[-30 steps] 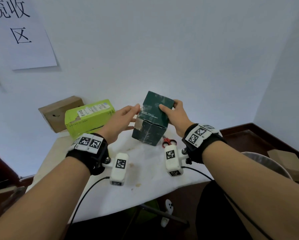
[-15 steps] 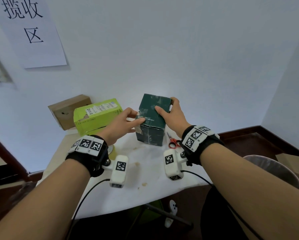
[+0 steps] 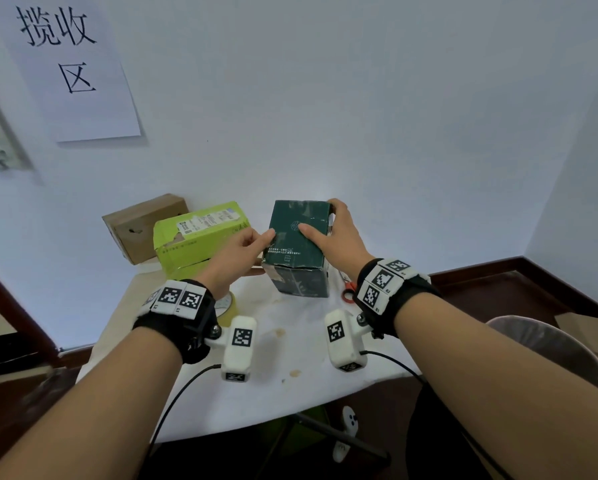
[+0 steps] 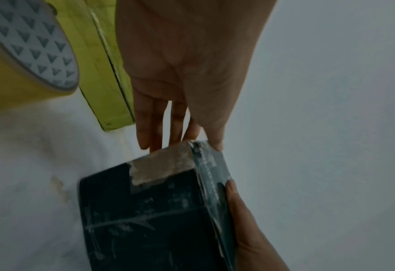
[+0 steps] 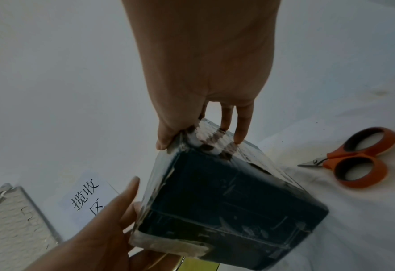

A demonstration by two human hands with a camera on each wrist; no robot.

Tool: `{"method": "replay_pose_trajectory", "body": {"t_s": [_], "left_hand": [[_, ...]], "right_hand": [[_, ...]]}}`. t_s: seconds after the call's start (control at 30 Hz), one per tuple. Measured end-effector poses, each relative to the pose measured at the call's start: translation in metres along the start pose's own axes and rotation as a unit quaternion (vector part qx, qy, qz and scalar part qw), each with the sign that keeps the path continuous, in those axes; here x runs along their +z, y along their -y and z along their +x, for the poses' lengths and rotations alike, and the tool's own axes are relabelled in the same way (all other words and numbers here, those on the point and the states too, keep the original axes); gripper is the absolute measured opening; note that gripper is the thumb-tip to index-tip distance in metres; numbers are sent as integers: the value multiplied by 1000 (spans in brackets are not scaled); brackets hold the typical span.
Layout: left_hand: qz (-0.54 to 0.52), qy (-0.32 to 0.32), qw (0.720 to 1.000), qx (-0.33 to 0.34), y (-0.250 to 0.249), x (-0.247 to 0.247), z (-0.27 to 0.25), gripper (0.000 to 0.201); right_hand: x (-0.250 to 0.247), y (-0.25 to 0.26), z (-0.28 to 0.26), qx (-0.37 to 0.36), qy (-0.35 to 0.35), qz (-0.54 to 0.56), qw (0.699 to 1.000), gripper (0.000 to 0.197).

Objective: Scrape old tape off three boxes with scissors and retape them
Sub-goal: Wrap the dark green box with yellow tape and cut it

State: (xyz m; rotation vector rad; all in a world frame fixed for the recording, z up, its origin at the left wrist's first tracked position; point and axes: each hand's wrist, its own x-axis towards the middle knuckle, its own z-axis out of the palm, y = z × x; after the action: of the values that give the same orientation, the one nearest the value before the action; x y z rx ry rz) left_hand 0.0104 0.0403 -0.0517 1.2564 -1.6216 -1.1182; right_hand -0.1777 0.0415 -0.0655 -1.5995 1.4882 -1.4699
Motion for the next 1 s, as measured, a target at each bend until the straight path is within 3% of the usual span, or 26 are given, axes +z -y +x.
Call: {"method": "replay_pose_trajectory", "body": {"t_s": [0.1, 0.27, 0.4, 0.5, 0.6, 0.63, 0.7, 0.77, 0.8, 0.87, 0.93, 1.0], "left_hand": [[26, 6, 1000, -5, 3, -4, 1, 31], [47, 12, 999, -25, -4, -3, -4, 34], [-13, 89, 995, -49, -10, 5, -16, 30], [-23, 98, 995, -8, -17, 9, -18, 28], [41, 78, 993, 77, -32, 9, -10, 43], [112, 62, 984, 127, -39, 8, -6, 47], [281, 41, 927, 245, -56, 10, 1, 52], [377, 63, 863, 331, -70, 15, 8, 52], [393, 76, 848, 348, -75, 17, 11, 50], [375, 80, 864, 325, -79, 16, 16, 43], [354, 53, 894, 269, -81, 2, 21, 39], [380, 24, 903, 198, -79, -21, 27, 38]], "right_hand": [[2, -1, -1, -3, 5, -3, 1000, 70], [-2, 1, -3, -15, 7, -2, 1000, 60], [-7, 1, -10, -18, 2, 14, 1000, 58], [-19, 7, -9, 20, 12, 26, 999, 57], [-40, 22, 0, 101, 6, -3, 995, 65], [-45, 29, 4, 128, 8, 1, 992, 73], [-54, 44, 10, 180, 32, 25, 983, 89], [-57, 51, 14, 220, 52, 79, 971, 86], [-58, 51, 16, 239, 56, 108, 963, 82], [-57, 41, 21, 278, 47, 160, 946, 78], [-52, 28, 27, 314, 32, 208, 926, 73], [-44, 15, 35, 341, 18, 230, 911, 77]]}}
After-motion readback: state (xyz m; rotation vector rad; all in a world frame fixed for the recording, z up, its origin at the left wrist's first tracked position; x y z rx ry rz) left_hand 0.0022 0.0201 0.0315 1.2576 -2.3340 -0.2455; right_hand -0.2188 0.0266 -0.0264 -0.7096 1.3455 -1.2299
